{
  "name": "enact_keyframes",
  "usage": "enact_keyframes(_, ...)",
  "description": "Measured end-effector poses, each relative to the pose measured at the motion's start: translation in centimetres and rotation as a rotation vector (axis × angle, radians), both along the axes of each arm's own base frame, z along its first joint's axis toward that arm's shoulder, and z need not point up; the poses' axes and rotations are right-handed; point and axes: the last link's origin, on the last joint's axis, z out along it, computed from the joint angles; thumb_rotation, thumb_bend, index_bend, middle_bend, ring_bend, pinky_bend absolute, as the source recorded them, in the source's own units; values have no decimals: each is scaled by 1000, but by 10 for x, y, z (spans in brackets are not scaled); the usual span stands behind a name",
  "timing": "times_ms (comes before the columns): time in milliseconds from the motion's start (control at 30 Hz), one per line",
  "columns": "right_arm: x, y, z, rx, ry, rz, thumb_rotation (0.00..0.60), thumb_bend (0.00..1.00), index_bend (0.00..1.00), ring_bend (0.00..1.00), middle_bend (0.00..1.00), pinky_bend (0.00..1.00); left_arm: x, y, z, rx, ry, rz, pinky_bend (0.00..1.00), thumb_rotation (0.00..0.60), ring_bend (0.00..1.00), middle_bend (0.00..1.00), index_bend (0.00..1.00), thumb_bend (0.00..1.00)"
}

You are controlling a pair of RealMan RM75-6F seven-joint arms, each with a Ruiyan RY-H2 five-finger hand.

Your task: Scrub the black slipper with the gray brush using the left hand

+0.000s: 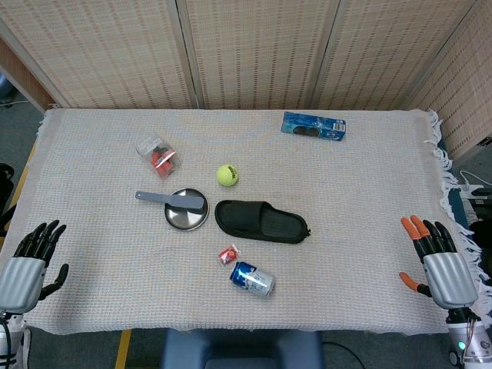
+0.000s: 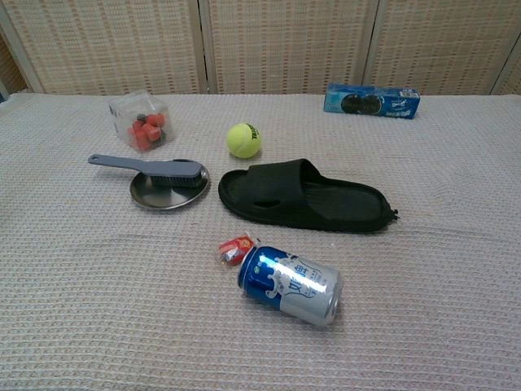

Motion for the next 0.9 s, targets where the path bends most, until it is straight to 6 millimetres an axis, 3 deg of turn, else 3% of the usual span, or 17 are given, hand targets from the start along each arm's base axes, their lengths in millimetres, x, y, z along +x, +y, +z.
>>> enact_keyframes(233,3,2,5,-10,-7,9,600,69,0,0,0,0,4,1,-8,-33,-2,-10,320,600,15,69,0,446)
enact_keyframes(400,2,3,9,-19,-4,0,600,69,0,0,0,0,10,16,-19,-91,1,-3,673,600,308,115,3,447)
enact_keyframes(567,-2,0,8,6,23,-23,600,69,0,0,0,0,20,56,-38,-197,38,34,866,600,446,108,48,447)
enact_keyframes(733,-7,-3,9,2,40,-57,600,69,0,0,0,0,43,110,-65,-254,65,26,937,600,517,120,88,448)
enact_keyframes(900,-8,-4,10,-12,54,-65,600,69,0,0,0,0,58,141,-89,-249,86,2,983,600,544,165,136,434)
